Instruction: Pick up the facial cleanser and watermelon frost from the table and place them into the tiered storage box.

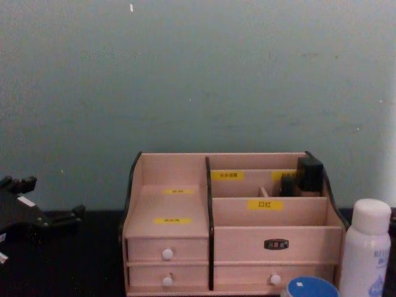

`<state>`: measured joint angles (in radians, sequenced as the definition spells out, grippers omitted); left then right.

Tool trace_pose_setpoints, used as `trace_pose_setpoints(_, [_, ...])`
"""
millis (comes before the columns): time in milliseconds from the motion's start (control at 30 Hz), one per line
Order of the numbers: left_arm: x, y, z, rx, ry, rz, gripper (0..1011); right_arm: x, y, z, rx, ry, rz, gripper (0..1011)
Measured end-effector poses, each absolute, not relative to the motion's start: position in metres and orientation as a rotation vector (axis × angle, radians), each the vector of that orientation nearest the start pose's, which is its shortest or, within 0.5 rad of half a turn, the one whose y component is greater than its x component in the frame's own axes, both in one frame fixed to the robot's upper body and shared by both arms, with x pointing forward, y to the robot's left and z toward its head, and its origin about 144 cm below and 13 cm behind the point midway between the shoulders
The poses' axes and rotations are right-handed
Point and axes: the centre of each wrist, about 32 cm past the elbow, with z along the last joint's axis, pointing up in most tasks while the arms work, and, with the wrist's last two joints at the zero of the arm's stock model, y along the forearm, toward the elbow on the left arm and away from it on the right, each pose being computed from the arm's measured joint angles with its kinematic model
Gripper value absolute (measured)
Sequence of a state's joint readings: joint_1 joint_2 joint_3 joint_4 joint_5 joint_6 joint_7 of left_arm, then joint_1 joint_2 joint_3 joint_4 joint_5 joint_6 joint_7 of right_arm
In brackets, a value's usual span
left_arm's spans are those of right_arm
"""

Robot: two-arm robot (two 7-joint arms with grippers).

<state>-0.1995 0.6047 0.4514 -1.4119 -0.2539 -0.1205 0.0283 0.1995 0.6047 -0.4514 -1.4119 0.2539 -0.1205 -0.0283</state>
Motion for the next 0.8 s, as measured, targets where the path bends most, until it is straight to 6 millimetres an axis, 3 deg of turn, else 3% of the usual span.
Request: trace_pose_setpoints(800, [0.4886, 0.3097, 1.1398, 0.304, -0.285, 1.248, 1001, 0.4801, -0.3129, 1.1424, -0.278, -0.242, -1.230, 1000])
